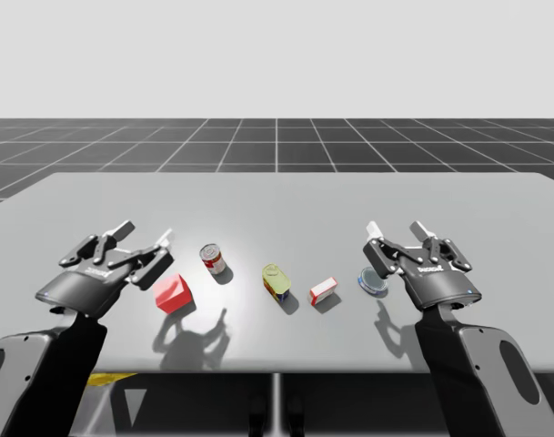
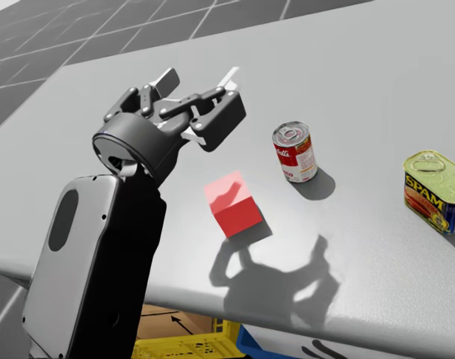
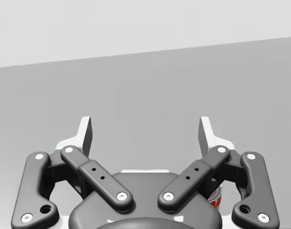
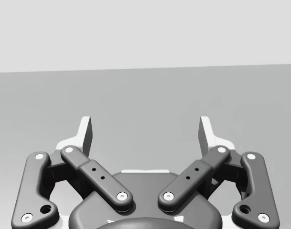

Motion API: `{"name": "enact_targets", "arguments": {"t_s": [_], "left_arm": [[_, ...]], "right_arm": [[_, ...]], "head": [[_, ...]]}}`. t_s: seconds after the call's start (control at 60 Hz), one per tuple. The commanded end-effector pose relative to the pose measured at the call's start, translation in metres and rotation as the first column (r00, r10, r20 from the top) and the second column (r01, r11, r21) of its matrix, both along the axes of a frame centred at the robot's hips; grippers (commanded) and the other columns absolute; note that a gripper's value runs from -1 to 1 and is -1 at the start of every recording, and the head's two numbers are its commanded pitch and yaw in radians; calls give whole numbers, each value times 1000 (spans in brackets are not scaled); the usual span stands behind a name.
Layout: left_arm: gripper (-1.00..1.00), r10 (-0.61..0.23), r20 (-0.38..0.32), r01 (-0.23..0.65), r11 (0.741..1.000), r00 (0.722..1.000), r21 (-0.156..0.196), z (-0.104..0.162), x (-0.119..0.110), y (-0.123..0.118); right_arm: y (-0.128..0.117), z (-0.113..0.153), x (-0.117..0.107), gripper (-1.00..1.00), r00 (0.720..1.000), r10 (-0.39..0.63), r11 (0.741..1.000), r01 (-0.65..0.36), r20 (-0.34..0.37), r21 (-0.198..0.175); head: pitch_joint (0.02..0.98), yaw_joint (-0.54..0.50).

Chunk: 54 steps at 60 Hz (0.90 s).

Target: Find the red cube and pick it up.

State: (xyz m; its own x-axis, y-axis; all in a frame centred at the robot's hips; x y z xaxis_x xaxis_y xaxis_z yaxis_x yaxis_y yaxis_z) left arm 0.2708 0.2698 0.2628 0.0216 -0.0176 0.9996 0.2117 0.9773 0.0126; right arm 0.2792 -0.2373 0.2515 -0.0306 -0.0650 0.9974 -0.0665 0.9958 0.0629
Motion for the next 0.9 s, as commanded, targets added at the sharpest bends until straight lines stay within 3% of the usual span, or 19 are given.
{"name": "enact_targets", "arguments": {"t_s": [0.017,0.1,0.183,0.25,0.433,0.7,0.9], "left_arm": [[-1000,-110,-29,111,993,993,47,-9,-24,15],[-1000,-195,-42,198,975,980,97,-20,-37,29],[-1000,-228,-58,234,966,972,109,-29,-43,41],[-1000,-241,-65,247,964,968,102,-33,-47,47],[-1000,-366,-129,376,925,921,60,-54,-57,74],[-1000,-423,-207,449,888,882,99,-84,-58,83],[-1000,-428,-246,459,885,870,83,-100,-47,86]], "right_arm": [[0,0,0,-1000,1000,0,1000,0,-3,4],[0,0,0,-1000,1000,0,1000,0,-3,5],[-1,1,0,-1000,1000,0,1000,0,-3,7],[-1,0,0,-1000,1000,-1,1000,1,-4,7],[0,0,0,-1000,1000,2,1000,-2,-6,6],[0,-1,1,-1000,1000,5,1000,-5,-8,7],[0,-2,2,-1000,1000,7,1000,-7,-9,6]], "head": [[856,456],[857,459],[856,459],[857,459],[859,465],[866,464],[868,460]]}}
